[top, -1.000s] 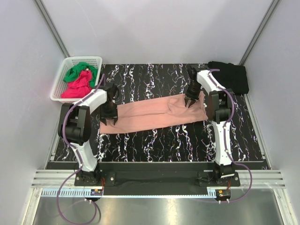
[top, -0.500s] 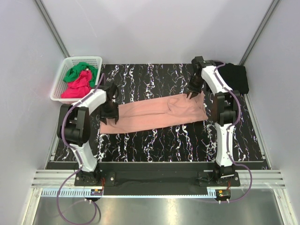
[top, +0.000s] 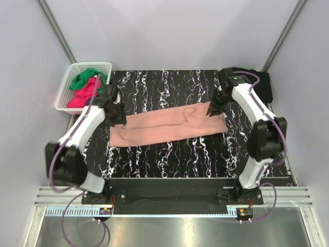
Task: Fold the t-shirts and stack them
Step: Fold the tshirt
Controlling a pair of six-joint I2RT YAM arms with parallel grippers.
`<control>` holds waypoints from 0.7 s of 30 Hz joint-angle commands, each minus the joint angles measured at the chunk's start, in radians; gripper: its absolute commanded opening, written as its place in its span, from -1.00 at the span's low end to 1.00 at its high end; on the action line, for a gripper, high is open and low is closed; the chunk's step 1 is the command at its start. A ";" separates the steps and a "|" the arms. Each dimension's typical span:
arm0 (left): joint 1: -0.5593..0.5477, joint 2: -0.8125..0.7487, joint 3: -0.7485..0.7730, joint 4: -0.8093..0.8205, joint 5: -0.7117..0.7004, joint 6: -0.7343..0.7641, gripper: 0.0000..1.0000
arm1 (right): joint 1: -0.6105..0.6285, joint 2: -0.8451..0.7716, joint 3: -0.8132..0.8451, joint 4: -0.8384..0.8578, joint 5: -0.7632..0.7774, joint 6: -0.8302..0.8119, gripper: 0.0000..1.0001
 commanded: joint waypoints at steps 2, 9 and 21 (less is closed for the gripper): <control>-0.007 -0.335 -0.072 0.009 -0.037 -0.026 0.13 | 0.036 -0.291 -0.197 0.061 -0.032 0.012 -0.49; -0.030 -0.513 -0.119 -0.101 -0.043 -0.133 0.20 | 0.034 -0.546 -0.421 0.153 -0.217 0.032 -0.28; -0.030 -0.311 -0.134 -0.161 -0.048 -0.114 -1.00 | 0.031 -0.299 -0.196 -0.069 0.033 -0.080 -1.00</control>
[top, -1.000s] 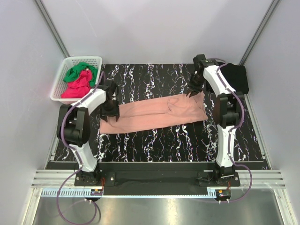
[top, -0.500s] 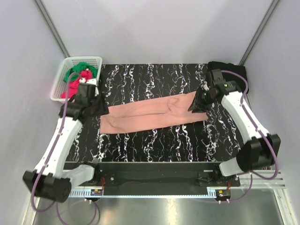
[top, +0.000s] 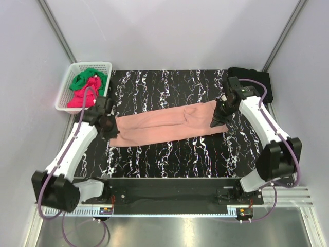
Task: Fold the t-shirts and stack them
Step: Fold the tshirt
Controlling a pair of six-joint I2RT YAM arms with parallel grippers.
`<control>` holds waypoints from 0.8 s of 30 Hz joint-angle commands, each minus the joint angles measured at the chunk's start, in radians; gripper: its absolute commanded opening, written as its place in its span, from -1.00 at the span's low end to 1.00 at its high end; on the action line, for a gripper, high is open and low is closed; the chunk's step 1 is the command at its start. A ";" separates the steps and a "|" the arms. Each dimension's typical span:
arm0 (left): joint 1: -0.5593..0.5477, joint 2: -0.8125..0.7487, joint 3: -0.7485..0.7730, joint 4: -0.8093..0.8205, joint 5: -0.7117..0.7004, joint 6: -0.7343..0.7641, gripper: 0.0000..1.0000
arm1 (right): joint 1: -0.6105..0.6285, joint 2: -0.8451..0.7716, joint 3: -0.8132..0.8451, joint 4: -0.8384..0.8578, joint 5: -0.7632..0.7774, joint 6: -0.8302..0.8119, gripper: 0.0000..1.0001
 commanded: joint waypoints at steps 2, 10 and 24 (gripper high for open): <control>-0.002 0.066 0.023 0.039 -0.004 0.077 -1.00 | -0.004 0.072 0.078 -0.035 0.118 0.003 -1.00; 0.041 0.211 0.022 0.128 0.085 0.126 -1.00 | -0.004 0.222 0.174 -0.075 0.169 -0.002 -1.00; 0.065 0.405 0.104 0.146 0.085 0.109 -1.00 | -0.042 0.517 0.358 -0.032 0.138 0.018 -1.00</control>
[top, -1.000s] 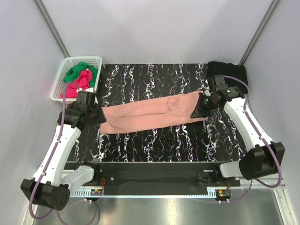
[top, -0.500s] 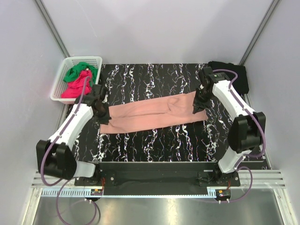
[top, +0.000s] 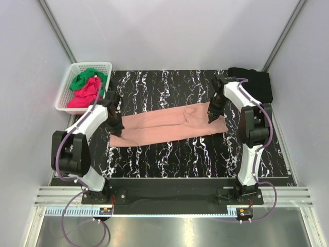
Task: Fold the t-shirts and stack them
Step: Fold the tshirt
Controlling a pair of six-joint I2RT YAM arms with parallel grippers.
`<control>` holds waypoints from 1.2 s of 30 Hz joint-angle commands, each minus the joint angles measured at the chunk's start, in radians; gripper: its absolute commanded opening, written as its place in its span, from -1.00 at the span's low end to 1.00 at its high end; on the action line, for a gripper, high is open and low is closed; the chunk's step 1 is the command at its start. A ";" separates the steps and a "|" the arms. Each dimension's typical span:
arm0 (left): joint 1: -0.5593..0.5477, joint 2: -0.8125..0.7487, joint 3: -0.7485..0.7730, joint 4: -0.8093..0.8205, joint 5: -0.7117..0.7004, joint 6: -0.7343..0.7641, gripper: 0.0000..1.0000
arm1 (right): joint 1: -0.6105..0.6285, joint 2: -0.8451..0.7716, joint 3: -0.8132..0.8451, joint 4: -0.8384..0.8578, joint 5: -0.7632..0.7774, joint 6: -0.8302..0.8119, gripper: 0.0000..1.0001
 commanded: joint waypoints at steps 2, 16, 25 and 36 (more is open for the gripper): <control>0.015 0.055 0.081 0.023 0.020 0.026 -1.00 | -0.010 0.014 0.061 -0.009 0.031 0.033 -1.00; 0.073 0.204 0.136 0.019 0.045 0.035 -1.00 | -0.013 0.143 0.124 -0.035 0.140 0.124 -1.00; 0.072 0.261 0.159 0.019 0.049 0.041 -1.00 | -0.029 0.220 0.174 -0.037 0.136 0.141 -1.00; 0.072 0.250 0.110 0.014 0.029 0.037 -1.00 | -0.043 0.272 0.228 -0.081 0.143 0.134 -1.00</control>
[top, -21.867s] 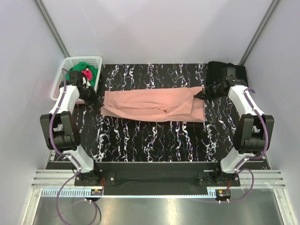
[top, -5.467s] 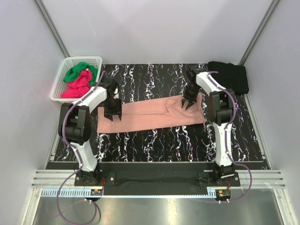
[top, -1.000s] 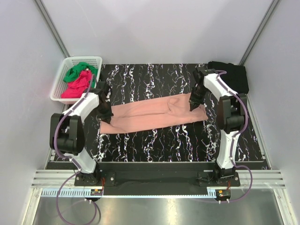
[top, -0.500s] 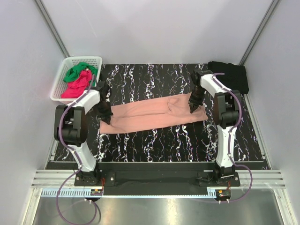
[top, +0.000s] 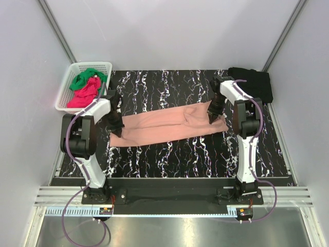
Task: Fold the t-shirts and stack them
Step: Fold the tshirt
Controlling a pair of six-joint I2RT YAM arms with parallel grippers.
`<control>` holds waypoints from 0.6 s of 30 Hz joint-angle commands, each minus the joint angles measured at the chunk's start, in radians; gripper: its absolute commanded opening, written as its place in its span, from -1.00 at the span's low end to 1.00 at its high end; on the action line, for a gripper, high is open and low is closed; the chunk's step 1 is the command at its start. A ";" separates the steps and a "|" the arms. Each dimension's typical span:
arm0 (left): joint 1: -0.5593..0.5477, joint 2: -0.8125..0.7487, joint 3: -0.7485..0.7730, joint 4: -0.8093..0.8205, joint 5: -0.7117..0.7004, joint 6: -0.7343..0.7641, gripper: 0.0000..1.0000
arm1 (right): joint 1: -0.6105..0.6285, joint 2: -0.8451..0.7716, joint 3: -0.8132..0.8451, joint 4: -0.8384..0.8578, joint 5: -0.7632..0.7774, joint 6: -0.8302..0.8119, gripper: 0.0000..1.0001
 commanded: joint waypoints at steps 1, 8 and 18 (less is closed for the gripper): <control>0.004 -0.013 -0.015 0.001 -0.004 0.007 -1.00 | -0.014 0.037 0.056 -0.021 0.038 0.007 -1.00; 0.002 -0.015 -0.050 -0.002 0.006 0.000 -1.00 | -0.012 0.094 0.159 -0.067 0.023 0.024 -1.00; -0.001 0.002 -0.097 0.010 0.048 -0.010 -1.00 | -0.012 0.186 0.285 -0.137 -0.020 -0.010 -1.00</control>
